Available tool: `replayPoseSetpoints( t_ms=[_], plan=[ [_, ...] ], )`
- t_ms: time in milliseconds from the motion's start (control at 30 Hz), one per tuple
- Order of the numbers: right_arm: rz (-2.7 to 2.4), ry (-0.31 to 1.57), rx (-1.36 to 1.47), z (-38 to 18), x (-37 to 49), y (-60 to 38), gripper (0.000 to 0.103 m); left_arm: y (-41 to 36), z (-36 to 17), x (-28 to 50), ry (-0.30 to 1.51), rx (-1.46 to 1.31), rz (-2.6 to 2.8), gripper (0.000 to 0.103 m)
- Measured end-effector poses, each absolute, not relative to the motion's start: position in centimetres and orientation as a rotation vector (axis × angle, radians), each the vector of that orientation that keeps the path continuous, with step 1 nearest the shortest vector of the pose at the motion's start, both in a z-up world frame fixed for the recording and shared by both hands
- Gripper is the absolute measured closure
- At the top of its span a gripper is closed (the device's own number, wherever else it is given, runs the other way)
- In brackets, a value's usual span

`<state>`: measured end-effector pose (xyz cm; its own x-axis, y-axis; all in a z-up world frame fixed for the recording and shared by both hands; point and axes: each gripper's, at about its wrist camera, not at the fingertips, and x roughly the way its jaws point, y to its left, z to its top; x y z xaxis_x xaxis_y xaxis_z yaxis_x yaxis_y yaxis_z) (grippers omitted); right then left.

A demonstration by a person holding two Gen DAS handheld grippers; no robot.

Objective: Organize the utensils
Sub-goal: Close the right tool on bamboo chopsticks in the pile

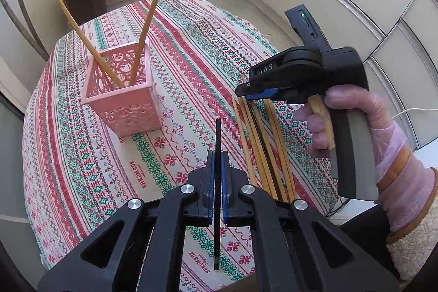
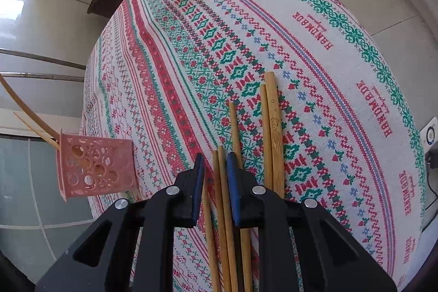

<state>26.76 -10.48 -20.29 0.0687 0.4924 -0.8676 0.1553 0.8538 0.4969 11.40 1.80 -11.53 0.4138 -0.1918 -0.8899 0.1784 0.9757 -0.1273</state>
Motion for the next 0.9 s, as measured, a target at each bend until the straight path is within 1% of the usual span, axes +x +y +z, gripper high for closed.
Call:
replayPoseSetpoints(
  t_ms=[33,233,300,400,467,700,800,900],
  plan=[
    [0.271,1.499,0.553,-20.4,26.8,-10.7,0.087,1.8,-11.6,11.4,1.122,-0.012,-0.233,0.099],
    [0.272,1.514,0.624,-20.5,26.2,-12.6,0.085,1.7,-11.6,11.5,1.126,-0.003,-0.232,0.099],
    [0.268,1.527,0.645,-20.8,26.2,-13.0,0.088,1.6,-11.7,11.5,1.128,-0.002,-0.232,0.099],
    [0.254,1.529,0.659,-20.9,26.1,-13.5,0.088,1.7,-11.8,11.6,1.132,-0.005,-0.231,0.099],
    [0.243,1.526,0.615,-20.6,26.1,-13.1,0.088,1.7,-11.9,11.6,1.133,-0.007,-0.229,0.099],
    [0.197,1.477,0.244,-19.0,25.8,-9.3,0.088,1.8,-12.0,11.6,1.138,-0.006,-0.226,0.098],
    [0.198,1.469,0.176,-18.8,25.9,-8.5,0.088,1.8,-11.9,11.6,1.135,-0.008,-0.227,0.098],
    [0.216,1.469,0.150,-18.8,25.8,-7.9,0.086,1.7,-12.0,11.6,1.134,-0.006,-0.228,0.098]
  ],
)
